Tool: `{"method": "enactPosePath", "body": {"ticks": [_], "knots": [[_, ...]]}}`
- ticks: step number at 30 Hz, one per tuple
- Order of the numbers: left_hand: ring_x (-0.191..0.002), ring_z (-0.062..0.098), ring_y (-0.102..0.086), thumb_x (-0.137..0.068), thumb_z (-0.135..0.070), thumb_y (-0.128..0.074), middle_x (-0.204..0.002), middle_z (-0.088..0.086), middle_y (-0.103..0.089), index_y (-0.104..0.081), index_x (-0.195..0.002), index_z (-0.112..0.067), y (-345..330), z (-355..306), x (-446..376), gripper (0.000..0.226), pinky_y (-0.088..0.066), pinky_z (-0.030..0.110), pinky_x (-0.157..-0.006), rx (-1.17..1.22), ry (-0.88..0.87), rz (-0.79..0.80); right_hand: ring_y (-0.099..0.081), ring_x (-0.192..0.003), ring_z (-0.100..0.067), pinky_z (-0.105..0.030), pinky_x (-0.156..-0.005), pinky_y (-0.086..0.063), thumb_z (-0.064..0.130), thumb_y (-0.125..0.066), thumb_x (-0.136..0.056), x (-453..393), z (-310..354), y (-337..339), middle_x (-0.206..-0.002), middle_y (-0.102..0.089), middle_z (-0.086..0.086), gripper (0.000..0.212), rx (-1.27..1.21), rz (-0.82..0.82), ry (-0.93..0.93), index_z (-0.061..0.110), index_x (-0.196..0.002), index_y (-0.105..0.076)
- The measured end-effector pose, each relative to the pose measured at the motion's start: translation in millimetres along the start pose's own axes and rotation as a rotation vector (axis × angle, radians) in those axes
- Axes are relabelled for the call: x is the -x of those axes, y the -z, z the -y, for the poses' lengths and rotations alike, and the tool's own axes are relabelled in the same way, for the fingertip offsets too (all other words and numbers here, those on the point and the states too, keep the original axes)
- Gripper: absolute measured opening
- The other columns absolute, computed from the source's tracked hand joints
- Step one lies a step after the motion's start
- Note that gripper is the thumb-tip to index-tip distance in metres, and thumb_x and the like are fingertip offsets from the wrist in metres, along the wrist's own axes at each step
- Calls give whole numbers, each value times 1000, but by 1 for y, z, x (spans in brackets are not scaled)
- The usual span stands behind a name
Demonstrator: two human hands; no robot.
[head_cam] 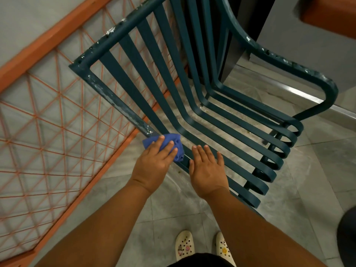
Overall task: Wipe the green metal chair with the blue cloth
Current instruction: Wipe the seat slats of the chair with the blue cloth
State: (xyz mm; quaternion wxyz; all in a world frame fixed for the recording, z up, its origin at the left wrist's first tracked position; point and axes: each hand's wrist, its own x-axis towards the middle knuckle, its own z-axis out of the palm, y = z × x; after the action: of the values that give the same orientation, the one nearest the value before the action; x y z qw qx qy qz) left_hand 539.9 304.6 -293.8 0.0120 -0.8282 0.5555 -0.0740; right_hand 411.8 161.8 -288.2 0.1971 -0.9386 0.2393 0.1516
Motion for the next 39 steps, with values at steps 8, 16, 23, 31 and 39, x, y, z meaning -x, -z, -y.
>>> {"method": "enactPosePath", "body": {"ticks": [8, 16, 23, 31, 39], "knots": [[-118, 41, -56, -65, -6, -86, -122, 12, -65, -66, -118, -8, -1, 10, -6, 56, -54, 50, -86, 10, 26, -52, 5, -147, -19, -44, -117, 7, 45, -3, -99, -2, 3, 3, -160, -4, 0, 57, -2, 22, -18, 23, -152, 0], [-114, 37, -60, -63, -7, -86, -120, 10, -67, -67, -118, -11, 2, 6, -5, 58, -55, 46, -85, 40, -33, -62, 1, -147, -17, -44, -118, 5, 45, -3, -99, -4, 3, 2, -160, -9, 1, 57, -12, 24, -29, 23, -152, -4], [-111, 35, -63, -66, -9, -84, -121, 9, -66, -61, -125, -14, 1, 16, -9, 64, -55, 46, -84, 43, -108, -32, 0, -147, -17, -43, -119, 2, 46, -3, -99, -4, 3, 3, -160, -10, 1, 57, -19, 37, -32, 24, -151, -6], [-99, 36, -67, -59, -7, -85, -113, 10, -70, -71, -113, -12, 13, -5, -9, 56, -58, 42, -74, 48, -99, 10, -4, -147, -18, -43, -119, -1, 48, 9, -89, -5, 4, 1, -159, -14, 0, 69, -10, 14, -33, 23, -151, -9], [-96, 36, -65, -52, -5, -88, -111, 15, -69, -69, -115, -8, 40, 36, -27, 66, -55, 43, -75, -90, -136, 98, -3, -147, -19, -42, -119, 0, 48, 6, -94, -4, 2, 1, -159, -12, 1, 64, -19, 22, -29, 24, -151, -11]]}}
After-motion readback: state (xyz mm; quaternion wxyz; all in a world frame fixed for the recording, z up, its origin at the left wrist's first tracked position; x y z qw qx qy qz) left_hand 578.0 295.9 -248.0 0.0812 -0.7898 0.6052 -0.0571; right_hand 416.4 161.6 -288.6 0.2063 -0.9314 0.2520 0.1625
